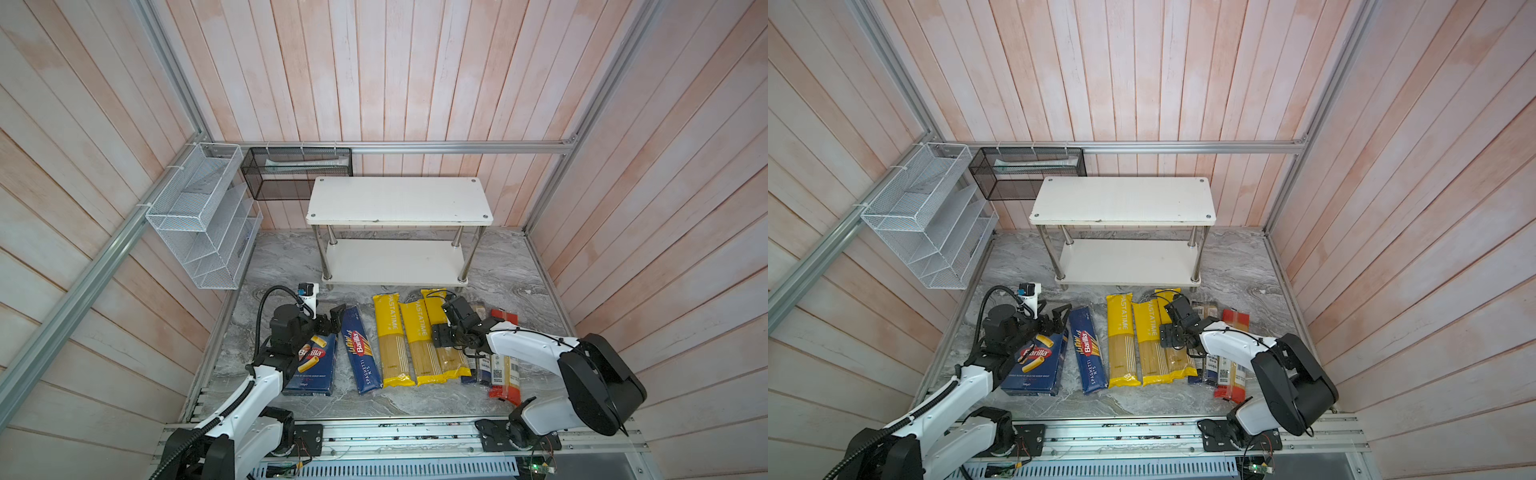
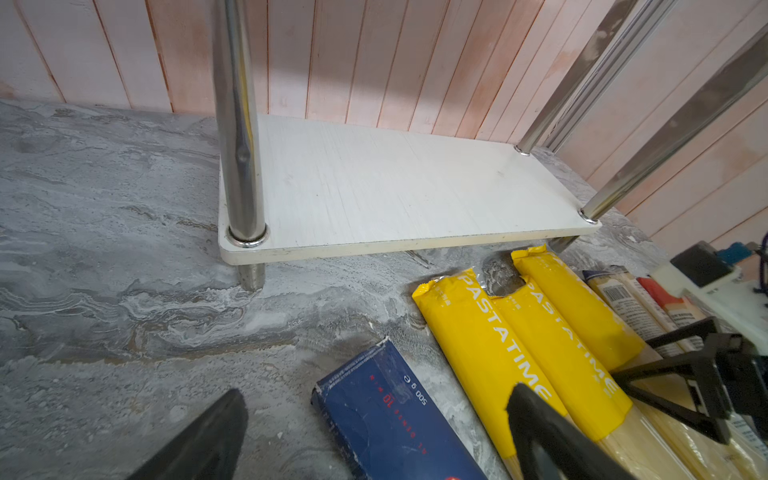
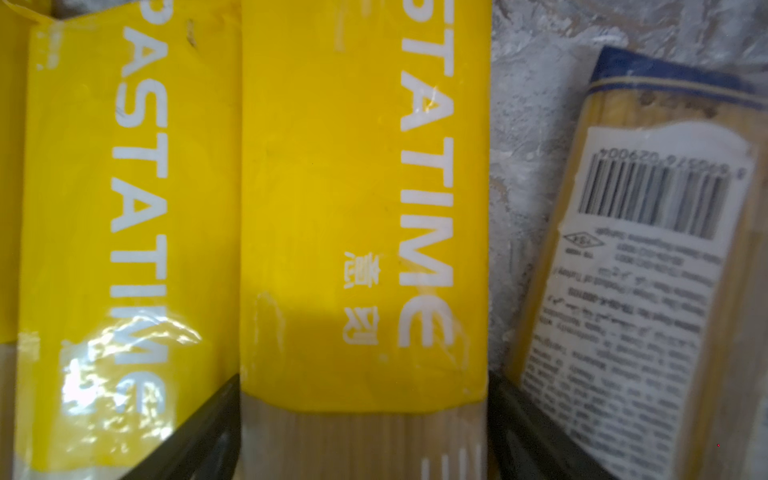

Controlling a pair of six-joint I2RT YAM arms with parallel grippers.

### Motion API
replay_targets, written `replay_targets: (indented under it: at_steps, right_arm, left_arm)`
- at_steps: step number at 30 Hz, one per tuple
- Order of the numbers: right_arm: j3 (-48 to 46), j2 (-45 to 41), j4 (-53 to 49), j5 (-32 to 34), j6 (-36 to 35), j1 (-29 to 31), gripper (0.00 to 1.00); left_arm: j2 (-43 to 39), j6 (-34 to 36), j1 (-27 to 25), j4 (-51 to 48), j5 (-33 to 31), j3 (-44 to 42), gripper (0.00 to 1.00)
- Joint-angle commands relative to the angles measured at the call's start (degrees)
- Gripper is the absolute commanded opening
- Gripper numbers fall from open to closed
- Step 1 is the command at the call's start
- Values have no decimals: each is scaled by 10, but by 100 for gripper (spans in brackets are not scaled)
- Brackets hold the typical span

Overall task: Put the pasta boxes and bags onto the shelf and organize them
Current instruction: 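Lower the right gripper over a yellow PASTATIME bag while the left arm lifts, then close the right gripper on the yellow PASTATIME bag's lower end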

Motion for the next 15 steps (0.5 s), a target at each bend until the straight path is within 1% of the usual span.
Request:
replay_targets:
  at_steps: [1, 7, 12, 15]
  right_arm:
    - [1, 15, -12, 33, 21, 8, 89]
    - [-7, 26, -18, 45, 26, 7, 87]
    - [-22, 14, -19, 42, 35, 9, 80]
    - [-26, 6, -19, 39, 41, 8, 79]
  left_arm:
    - [2, 9, -2, 8, 8, 11, 100]
    - [1, 13, -2, 8, 5, 11, 100]
    - [3, 17, -2, 6, 8, 12, 100]
    - [6, 16, -1, 5, 6, 13, 100]
